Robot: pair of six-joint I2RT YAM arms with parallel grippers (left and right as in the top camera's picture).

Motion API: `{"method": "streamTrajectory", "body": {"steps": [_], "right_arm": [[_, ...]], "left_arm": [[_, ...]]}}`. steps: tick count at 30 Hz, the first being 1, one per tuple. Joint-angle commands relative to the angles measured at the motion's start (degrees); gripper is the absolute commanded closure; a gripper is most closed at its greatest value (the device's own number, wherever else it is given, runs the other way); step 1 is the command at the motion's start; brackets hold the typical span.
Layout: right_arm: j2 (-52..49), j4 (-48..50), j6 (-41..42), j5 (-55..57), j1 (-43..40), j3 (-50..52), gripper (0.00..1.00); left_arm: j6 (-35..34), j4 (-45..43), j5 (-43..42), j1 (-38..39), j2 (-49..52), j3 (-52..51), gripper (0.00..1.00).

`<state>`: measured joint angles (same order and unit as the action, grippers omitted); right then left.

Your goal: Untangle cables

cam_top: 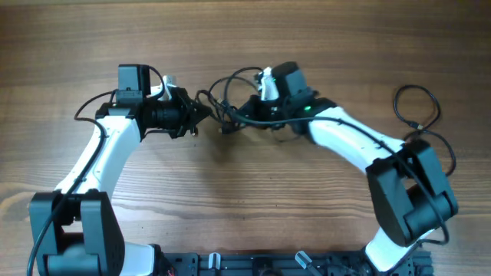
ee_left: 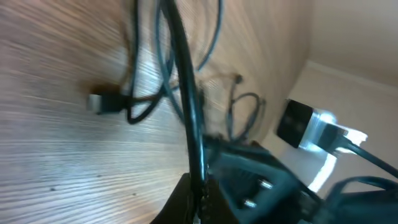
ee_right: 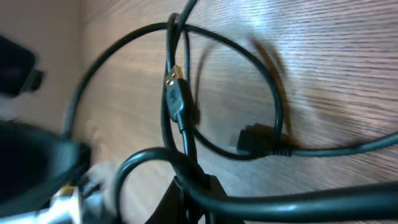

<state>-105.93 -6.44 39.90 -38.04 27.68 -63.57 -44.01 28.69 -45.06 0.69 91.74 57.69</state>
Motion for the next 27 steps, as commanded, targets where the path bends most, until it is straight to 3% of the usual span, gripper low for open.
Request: {"method": "streamTrajectory", "body": {"steps": [1,8,13,18,19,21,23,25,27], "right_arm": [[-1.31,-2.84,-8.61,-15.74,-3.45,0.31,0.96],[-1.31,-15.13,-16.15,-16.98,-7.98,0.11,0.96],[-1.31,-15.96,-21.4,-34.03,-9.62,0.09,0.96],[-1.31,-16.02,-24.22,-34.53,-6.56,0.11,0.96],[-1.31,-15.26,-24.28,-34.51,-5.95,0.11,0.96],[-1.31,-13.75,-23.15,-34.4,-5.33,0.11,0.96],[-1.31,-12.37,-21.4,-33.86,-5.35,0.11,0.96],[-1.33,-11.45,-20.57,-33.83,-5.35,0.11,0.96],[-1.33,-10.91,-21.05,-33.83,-5.33,0.11,0.96]], "left_arm": [[-1.86,1.22,11.87,-0.81,0.15,-0.35,0.96],[-1.9,1.31,18.4,-0.81,0.15,-0.35,0.96],[-4.72,1.99,21.79,-0.81,0.15,-0.37,0.96],[-4.66,2.01,20.46,-0.81,0.15,-0.37,0.96],[-4.63,2.01,19.02,-0.81,0.15,-0.37,0.94],[-3.5,1.88,15.3,-0.81,0.15,-0.37,0.77],[3.23,-0.31,6.23,-0.83,0.15,-0.35,0.72],[14.88,-3.96,-7.34,-0.85,0.07,-0.24,0.51],[21.16,-4.55,-11.87,-0.85,0.02,-0.24,0.39]]}}
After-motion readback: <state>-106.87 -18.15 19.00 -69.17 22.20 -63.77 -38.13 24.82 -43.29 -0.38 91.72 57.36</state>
